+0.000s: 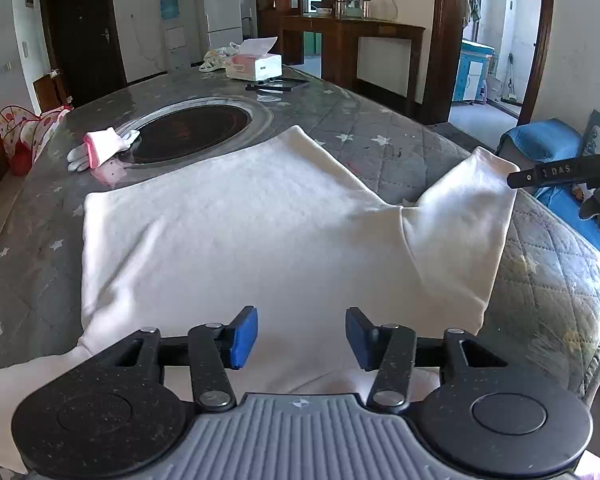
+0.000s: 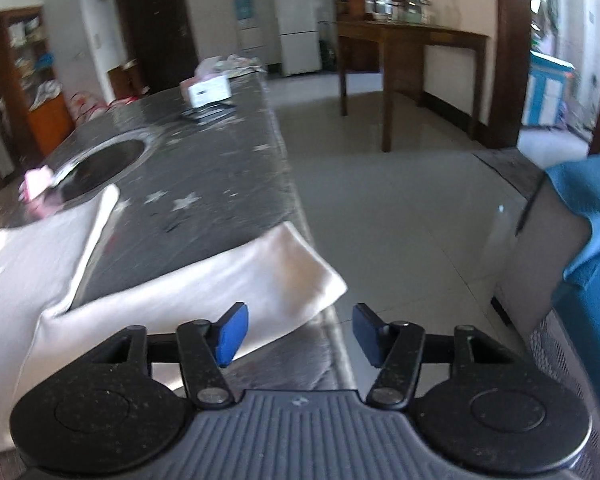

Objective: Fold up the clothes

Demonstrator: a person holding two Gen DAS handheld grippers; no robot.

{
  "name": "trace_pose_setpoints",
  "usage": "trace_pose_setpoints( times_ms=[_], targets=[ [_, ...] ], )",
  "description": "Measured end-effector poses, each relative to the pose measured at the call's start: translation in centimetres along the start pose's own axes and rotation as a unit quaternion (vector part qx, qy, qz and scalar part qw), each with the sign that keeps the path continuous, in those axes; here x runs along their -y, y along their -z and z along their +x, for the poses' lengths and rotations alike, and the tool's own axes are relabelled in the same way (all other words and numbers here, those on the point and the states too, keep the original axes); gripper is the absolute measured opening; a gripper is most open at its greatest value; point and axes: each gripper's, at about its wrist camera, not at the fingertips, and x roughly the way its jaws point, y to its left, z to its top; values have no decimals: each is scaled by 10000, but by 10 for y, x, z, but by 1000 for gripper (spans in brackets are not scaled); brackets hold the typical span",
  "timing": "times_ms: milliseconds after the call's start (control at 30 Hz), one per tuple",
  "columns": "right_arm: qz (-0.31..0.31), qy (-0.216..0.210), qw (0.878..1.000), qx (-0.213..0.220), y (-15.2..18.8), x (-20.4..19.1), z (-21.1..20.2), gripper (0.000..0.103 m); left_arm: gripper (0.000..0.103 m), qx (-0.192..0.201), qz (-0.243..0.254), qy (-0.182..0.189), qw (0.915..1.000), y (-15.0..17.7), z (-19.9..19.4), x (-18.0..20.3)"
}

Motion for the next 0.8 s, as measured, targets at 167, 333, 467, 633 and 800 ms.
trace_pose_setpoints(
  times_ms=[167,333,467,633,800],
  targets=[
    [441,-91,9990,-21,-3,15,15,37,56,-37,61,-12,10000,-3,-1,6],
    [531,-13,9984,192,-2,18,17,8,57,-93,34,-22,9999,-4,3,9],
    [571,-117,9974,434,-5,17,3,6,59,-112,119,32,9999,-7,6,17],
    [541,-427,9951,712,-16,10,-24,5,61,-105,246,135,9996,-9,10,31],
    [494,-748,9922,862,-31,-3,-43,5,62,-97,271,271,9992,-12,17,43]
  ],
)
